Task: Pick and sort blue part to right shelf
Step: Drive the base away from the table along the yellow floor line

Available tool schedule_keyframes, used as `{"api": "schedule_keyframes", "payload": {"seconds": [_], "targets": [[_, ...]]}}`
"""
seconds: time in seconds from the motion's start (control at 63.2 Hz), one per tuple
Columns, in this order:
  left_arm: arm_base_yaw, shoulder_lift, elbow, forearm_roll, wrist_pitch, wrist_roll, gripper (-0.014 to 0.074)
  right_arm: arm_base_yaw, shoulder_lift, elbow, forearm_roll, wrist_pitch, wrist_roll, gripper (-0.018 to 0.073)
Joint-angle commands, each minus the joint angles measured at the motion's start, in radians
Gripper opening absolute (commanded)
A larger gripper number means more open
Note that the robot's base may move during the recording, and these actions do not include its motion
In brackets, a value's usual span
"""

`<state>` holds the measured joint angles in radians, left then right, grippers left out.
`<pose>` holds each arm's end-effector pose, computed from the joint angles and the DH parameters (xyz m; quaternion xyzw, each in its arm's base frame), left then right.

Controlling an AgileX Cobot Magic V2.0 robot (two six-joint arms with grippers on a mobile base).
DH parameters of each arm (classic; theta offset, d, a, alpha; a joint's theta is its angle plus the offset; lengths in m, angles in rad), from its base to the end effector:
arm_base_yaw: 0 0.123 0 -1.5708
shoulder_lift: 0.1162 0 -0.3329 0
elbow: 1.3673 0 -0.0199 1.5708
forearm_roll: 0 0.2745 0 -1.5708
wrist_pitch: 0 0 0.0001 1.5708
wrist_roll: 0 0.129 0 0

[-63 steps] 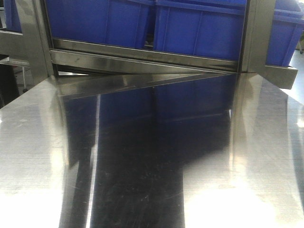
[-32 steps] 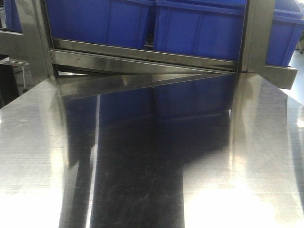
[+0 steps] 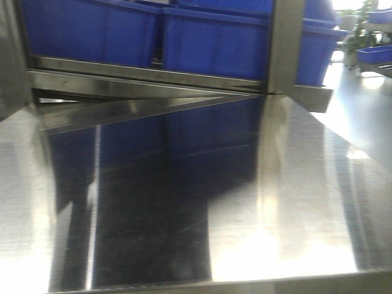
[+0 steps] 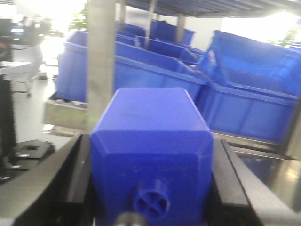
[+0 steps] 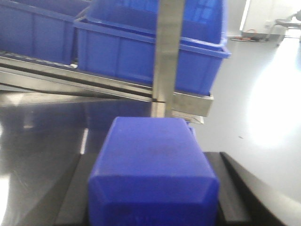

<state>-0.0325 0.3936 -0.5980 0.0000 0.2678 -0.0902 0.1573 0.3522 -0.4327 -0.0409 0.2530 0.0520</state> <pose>0.0955 -0.0031 0.3864 -0.0202 0.6983 -0.0439 0.7142 0.0978 0.0142 0.3277 -0.0499 0.7348 0.0536 0.6743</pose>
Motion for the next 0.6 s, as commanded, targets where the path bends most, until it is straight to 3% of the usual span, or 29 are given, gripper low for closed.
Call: {"api": "schedule_keyframes", "payload": {"seconds": [0.0, 0.586], "targets": [[0.002, 0.007, -0.028, 0.000, -0.096, -0.001, 0.0312, -0.008, 0.004, -0.029, -0.009, -0.093, 0.001, 0.0300], [0.002, 0.007, -0.028, 0.000, -0.096, -0.001, 0.0312, -0.008, 0.004, -0.029, -0.009, -0.093, 0.001, 0.0300]]}}
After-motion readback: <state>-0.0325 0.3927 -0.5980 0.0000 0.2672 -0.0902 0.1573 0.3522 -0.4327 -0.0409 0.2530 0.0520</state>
